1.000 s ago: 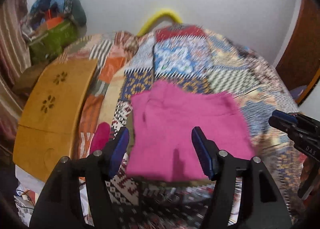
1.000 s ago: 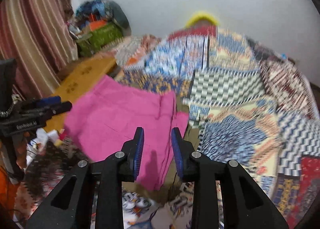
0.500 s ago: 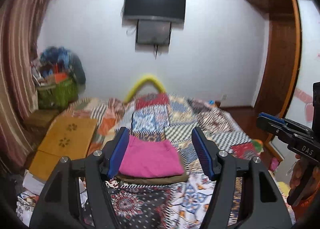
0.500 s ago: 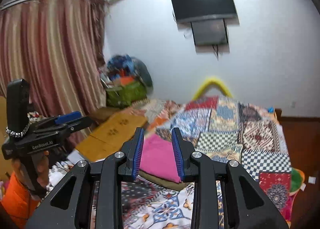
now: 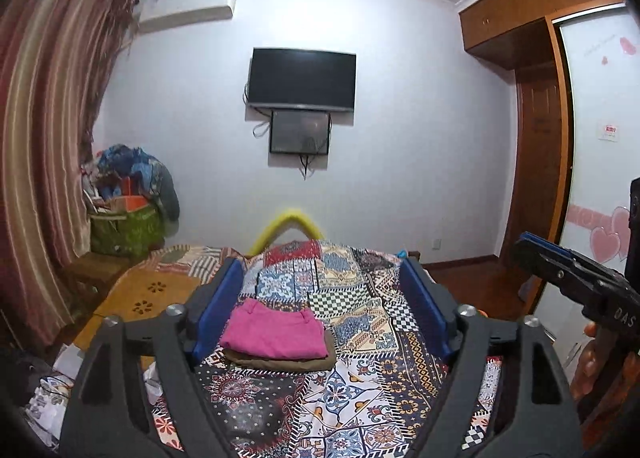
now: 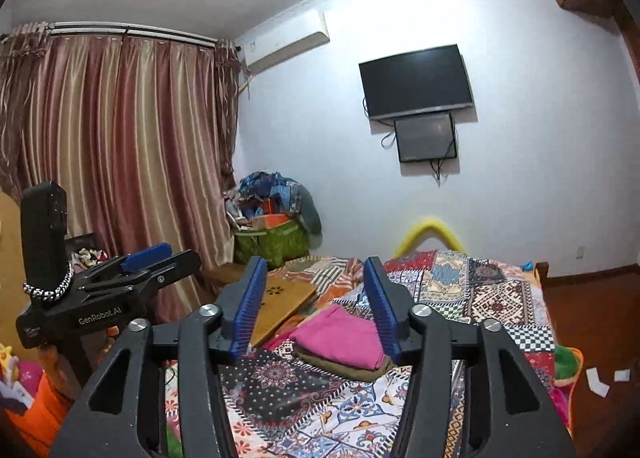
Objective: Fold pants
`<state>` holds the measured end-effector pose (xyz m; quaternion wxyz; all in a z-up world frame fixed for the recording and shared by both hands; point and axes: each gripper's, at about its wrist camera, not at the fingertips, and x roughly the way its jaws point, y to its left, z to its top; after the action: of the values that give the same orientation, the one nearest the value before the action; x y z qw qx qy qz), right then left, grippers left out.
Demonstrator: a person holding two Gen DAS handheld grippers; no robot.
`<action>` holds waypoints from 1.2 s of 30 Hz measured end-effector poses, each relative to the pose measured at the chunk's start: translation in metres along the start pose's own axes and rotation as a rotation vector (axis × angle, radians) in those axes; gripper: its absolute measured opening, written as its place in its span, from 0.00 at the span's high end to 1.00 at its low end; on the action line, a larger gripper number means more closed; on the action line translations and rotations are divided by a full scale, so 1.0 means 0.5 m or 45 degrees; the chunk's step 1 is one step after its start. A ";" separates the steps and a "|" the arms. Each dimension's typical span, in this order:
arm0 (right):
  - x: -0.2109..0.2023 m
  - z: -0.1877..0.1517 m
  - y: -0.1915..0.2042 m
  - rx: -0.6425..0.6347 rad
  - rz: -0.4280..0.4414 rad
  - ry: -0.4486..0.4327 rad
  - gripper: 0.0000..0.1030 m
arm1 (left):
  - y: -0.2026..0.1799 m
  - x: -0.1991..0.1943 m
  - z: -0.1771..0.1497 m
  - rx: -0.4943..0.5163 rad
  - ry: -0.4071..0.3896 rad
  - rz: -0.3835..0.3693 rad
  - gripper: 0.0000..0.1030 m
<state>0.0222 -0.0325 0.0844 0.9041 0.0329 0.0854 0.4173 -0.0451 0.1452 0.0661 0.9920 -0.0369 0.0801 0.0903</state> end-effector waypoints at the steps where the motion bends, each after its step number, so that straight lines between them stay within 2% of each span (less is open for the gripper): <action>1: -0.010 -0.001 0.002 0.002 -0.008 -0.016 0.43 | -0.002 -0.006 -0.001 0.000 -0.008 0.005 0.11; 6: -0.019 -0.001 -0.002 0.020 -0.030 -0.056 0.23 | -0.015 -0.052 -0.009 -0.003 -0.051 0.018 0.01; 7: -0.018 -0.001 -0.001 0.010 -0.051 -0.066 0.18 | -0.019 -0.058 -0.011 -0.001 -0.055 0.016 0.00; 9: -0.016 0.001 0.003 -0.009 -0.087 -0.075 0.16 | -0.023 -0.065 -0.017 0.005 -0.054 0.017 0.00; 11: -0.021 -0.001 0.008 -0.007 -0.111 -0.082 0.06 | -0.029 -0.071 -0.022 0.017 -0.055 0.011 0.00; 13: -0.026 -0.002 0.010 0.006 -0.130 -0.097 0.00 | -0.035 -0.073 -0.024 0.025 -0.056 0.004 0.00; 36: -0.044 -0.018 0.016 -0.010 -0.142 -0.063 0.00 | -0.033 -0.083 -0.033 -0.023 -0.045 -0.004 0.00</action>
<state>0.0005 -0.0442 0.0796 0.9279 0.0350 0.0630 0.3658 -0.0848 0.1203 0.0578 0.9930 -0.0445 0.0616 0.0901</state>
